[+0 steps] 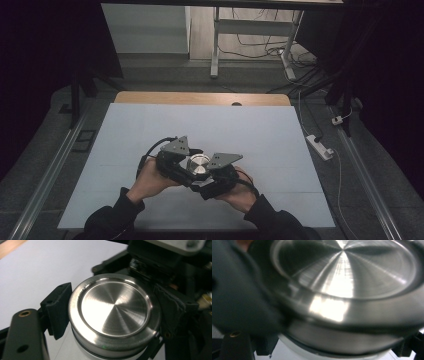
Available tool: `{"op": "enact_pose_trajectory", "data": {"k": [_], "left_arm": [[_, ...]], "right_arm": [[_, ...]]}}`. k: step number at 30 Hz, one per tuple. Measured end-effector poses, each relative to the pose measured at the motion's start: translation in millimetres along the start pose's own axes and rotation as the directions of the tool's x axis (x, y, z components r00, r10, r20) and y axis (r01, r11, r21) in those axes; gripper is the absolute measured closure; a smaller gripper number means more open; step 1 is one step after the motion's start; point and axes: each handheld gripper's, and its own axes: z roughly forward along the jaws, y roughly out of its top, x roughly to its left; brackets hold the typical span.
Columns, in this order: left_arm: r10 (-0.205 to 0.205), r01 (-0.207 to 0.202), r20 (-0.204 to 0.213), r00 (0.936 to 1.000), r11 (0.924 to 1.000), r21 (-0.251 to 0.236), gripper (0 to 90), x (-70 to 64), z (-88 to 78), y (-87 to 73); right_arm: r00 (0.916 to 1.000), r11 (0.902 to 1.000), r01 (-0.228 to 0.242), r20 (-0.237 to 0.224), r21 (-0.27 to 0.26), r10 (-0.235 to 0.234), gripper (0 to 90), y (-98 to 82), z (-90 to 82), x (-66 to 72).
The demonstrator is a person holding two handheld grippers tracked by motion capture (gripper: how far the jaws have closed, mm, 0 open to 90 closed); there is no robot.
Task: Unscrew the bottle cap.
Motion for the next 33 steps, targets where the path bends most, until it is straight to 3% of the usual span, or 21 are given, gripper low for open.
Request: {"op": "enact_pose_trajectory", "data": {"k": [2, 3, 4, 6, 17, 22, 33], "left_arm": [[-0.032, 0.031, -0.049, 0.9983, 0.9994, -0.012, 20.0, -3.6, 3.9, 1.6], [-0.032, 0.031, -0.049, 0.9983, 0.9994, -0.012, 20.0, -3.6, 3.9, 1.6], [-0.039, 0.037, -0.091, 0.9951, 0.9992, -0.017, 20.0, -7.0, 6.0, 3.1], [-0.045, 0.042, -0.108, 0.9932, 0.9988, -0.026, 20.1, -9.0, 5.9, 4.3], [-0.054, 0.051, -0.111, 0.9923, 0.9983, -0.029, 20.1, -9.7, 0.5, 5.8], [-0.049, 0.046, -0.132, 0.9900, 0.9985, -0.031, 20.1, -11.0, -2.6, 6.9], [-0.064, 0.057, -0.136, 0.9886, 0.9969, -0.055, 20.1, -7.6, -18.1, 7.1]], "right_arm": [[0.9996, 0.9998, -0.021, 0.020, -0.003, 0.021, 14.9, -0.6, -0.5, -3.1], [0.9996, 0.9998, -0.021, 0.020, -0.003, 0.021, 14.9, -0.6, -0.5, -3.1], [0.9984, 0.9991, -0.041, 0.039, -0.001, 0.041, 14.9, -1.4, -0.6, -4.9], [0.9973, 0.9984, -0.056, 0.048, 0.002, 0.056, 14.9, -2.2, -0.1, -5.6], [0.9970, 0.9989, -0.046, 0.063, -0.006, 0.046, 14.9, -2.0, 0.1, -5.0], [0.9977, 0.9994, -0.034, 0.059, -0.007, 0.034, 14.9, -1.9, -0.2, -4.6], [0.9967, 0.9989, -0.046, 0.066, -0.013, 0.046, 14.9, -2.2, -3.8, -8.7]]}}
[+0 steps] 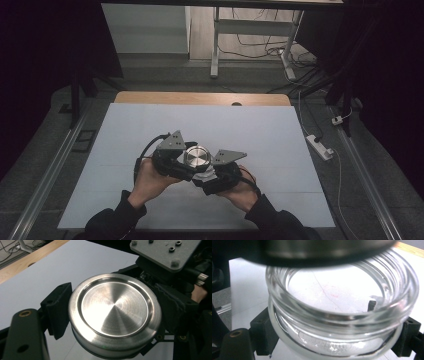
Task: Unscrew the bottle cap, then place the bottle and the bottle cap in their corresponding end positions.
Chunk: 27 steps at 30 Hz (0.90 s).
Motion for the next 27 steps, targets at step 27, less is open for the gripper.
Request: {"op": "enact_pose_trajectory", "data": {"k": [27], "left_arm": [[0.028, -0.028, 0.033, 0.9991, 0.9996, -0.004, 20.1, -10.9, -12.4, -15.7]], "right_arm": [[0.9969, 0.9997, -0.022, 0.076, 0.013, 0.021, 14.9, -3.0, -1.4, -27.8]]}}
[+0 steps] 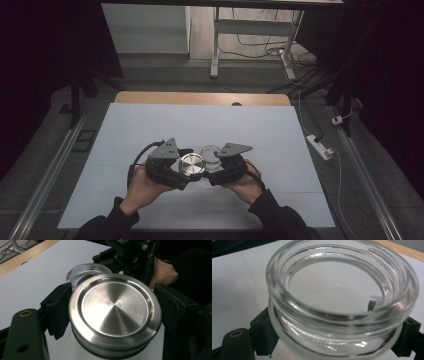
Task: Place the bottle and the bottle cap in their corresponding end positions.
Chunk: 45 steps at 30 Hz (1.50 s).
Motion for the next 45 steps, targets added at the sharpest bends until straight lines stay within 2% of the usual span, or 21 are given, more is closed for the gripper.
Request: {"op": "enact_pose_trajectory", "data": {"k": [8, 17, 27, 34, 39, 45], "left_arm": [[0.006, -0.006, 0.013, 0.9999, 0.9999, -0.011, 20.0, -5.1, 2.4, -7.6], [0.024, -0.024, 0.010, 0.9997, 0.9997, 0.005, 20.1, -14.0, 10.3, -22.0], [0.023, -0.023, 0.030, 0.9993, 0.9997, 0.007, 20.0, -16.6, 21.2, -35.7], [0.020, -0.021, 0.037, 0.9991, 0.9995, 0.022, 20.0, -14.4, 36.0, -46.9], [0.033, -0.034, 0.021, 0.9992, 0.9988, 0.035, 20.0, -13.7, 44.5, -52.4], [0.012, -0.013, 0.011, 0.9999, 0.9982, 0.059, 20.0, -7.5, 57.4, -58.8]], "right_arm": [[0.9999, 1.0000, -0.003, 0.014, -0.004, 0.003, 14.9, 2.6, 1.8, -7.2], [0.9995, 0.9999, -0.011, 0.030, -0.009, 0.011, 14.9, 6.2, 6.8, -18.5], [0.9984, 0.9998, -0.006, 0.056, -0.017, 0.007, 14.9, 13.0, 14.5, -28.2], [0.9975, 0.9999, -0.004, 0.071, -0.015, 0.005, 14.9, 16.8, 21.5, -35.4], [0.9973, 0.9999, -0.002, 0.074, -0.015, 0.003, 14.9, 20.6, 26.4, -38.5], [0.9970, 0.9998, 0.000, 0.077, -0.020, 0.002, 14.9, 23.8, 33.8, -43.2]]}}
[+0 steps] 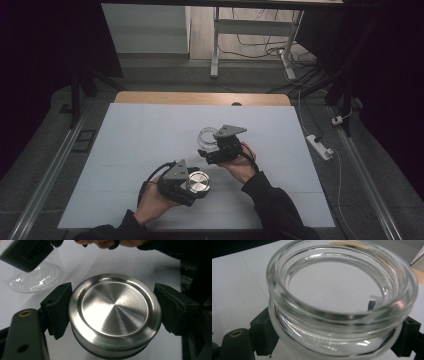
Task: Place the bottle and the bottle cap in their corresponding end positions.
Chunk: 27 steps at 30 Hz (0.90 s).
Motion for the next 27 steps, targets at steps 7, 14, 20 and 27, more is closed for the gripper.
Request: {"op": "enact_pose_trajectory", "data": {"k": [7, 14, 20, 27], "left_arm": [[-0.004, 0.004, -0.007, 1.0000, 0.9993, 0.037, 20.1, 5.2, 14.5, -4.2], [0.001, 0.000, -0.014, 0.9999, 0.9977, 0.068, 20.0, 9.7, 28.0, -8.4], [0.010, -0.008, -0.015, 0.9998, 0.9951, 0.098, 20.0, 13.2, 40.0, -10.3], [0.005, -0.003, -0.012, 0.9999, 0.9926, 0.122, 20.0, 15.9, 49.3, -9.0]], "right_arm": [[0.9999, 0.9999, 0.007, 0.008, -0.010, -0.007, 14.9, 2.2, 8.7, -5.0], [0.9997, 0.9999, 0.012, 0.023, -0.003, -0.012, 14.9, -1.1, 22.9, -13.5], [0.9994, 1.0000, -0.002, 0.034, 0.002, 0.002, 14.9, -2.2, 33.7, -19.8], [0.9994, 0.9998, -0.015, 0.033, 0.011, 0.014, 14.9, -3.4, 46.9, -26.0]]}}
